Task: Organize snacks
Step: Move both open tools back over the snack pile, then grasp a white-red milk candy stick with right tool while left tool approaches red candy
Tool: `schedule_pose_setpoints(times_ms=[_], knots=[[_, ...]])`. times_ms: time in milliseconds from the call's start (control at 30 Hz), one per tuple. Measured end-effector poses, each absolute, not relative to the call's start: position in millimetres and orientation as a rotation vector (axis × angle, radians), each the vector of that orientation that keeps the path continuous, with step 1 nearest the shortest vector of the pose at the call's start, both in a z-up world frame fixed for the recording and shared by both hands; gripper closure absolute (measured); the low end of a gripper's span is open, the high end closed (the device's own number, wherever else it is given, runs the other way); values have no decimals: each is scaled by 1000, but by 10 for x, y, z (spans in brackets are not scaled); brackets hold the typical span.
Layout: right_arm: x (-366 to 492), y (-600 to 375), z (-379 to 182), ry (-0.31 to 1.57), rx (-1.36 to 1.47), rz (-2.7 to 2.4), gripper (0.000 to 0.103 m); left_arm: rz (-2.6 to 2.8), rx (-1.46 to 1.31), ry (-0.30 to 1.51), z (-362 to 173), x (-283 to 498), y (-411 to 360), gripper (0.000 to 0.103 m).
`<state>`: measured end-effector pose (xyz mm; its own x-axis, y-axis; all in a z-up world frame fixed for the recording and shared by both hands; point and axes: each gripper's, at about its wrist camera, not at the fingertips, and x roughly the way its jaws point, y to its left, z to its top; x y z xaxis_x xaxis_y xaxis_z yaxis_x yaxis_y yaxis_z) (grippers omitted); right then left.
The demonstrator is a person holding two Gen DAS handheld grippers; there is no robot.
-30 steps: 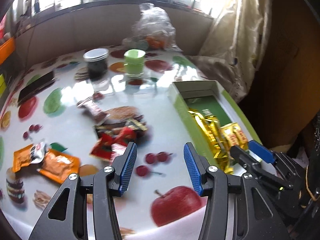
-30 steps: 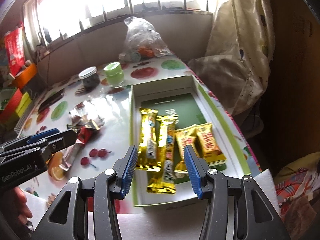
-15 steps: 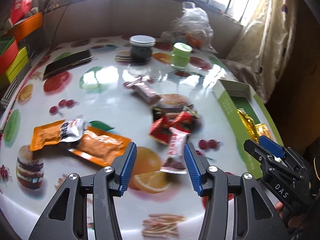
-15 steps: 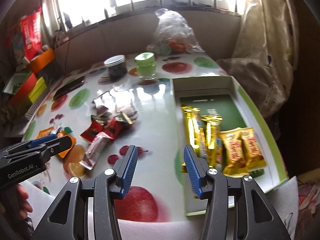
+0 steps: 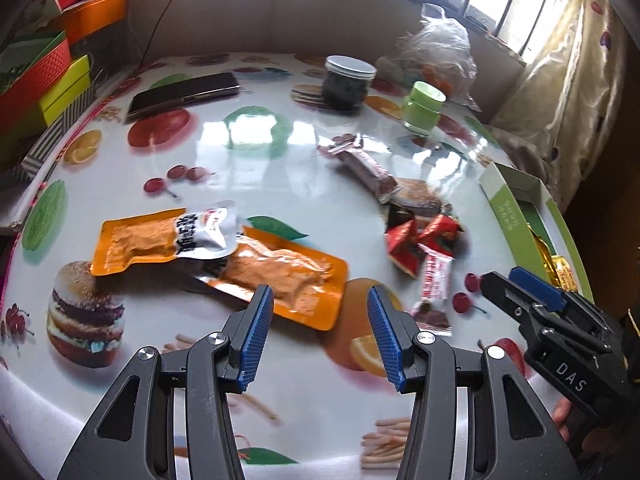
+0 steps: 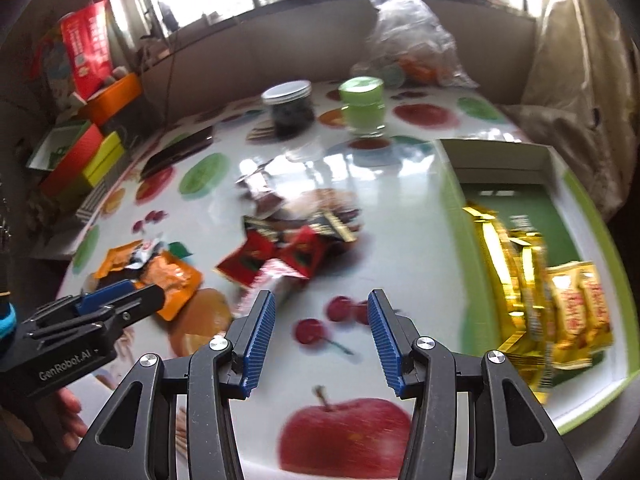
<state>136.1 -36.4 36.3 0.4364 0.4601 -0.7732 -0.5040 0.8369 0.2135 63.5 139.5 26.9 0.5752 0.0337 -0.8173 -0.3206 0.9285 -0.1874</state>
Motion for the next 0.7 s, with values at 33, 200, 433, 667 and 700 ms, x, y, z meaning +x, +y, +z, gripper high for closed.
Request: schedule_pose_setpoints(times_ms=[33, 200, 433, 667, 700], knots=[[1357, -311, 350, 951, -52, 612, 55, 216, -339, 939, 263, 624, 1423, 53], [1358, -133, 292, 974, -57, 639, 55, 224, -355, 944, 226, 600, 1516, 53], [1385, 38, 185, 1004, -91, 625, 55, 233, -366, 953, 194, 586, 1611, 53], [1363, 82, 184, 980, -128, 599, 61, 216, -366, 951, 208, 616, 1610, 53], [1361, 78, 189, 979, -128, 601, 63, 213, -365, 951, 207, 624, 1608, 53]])
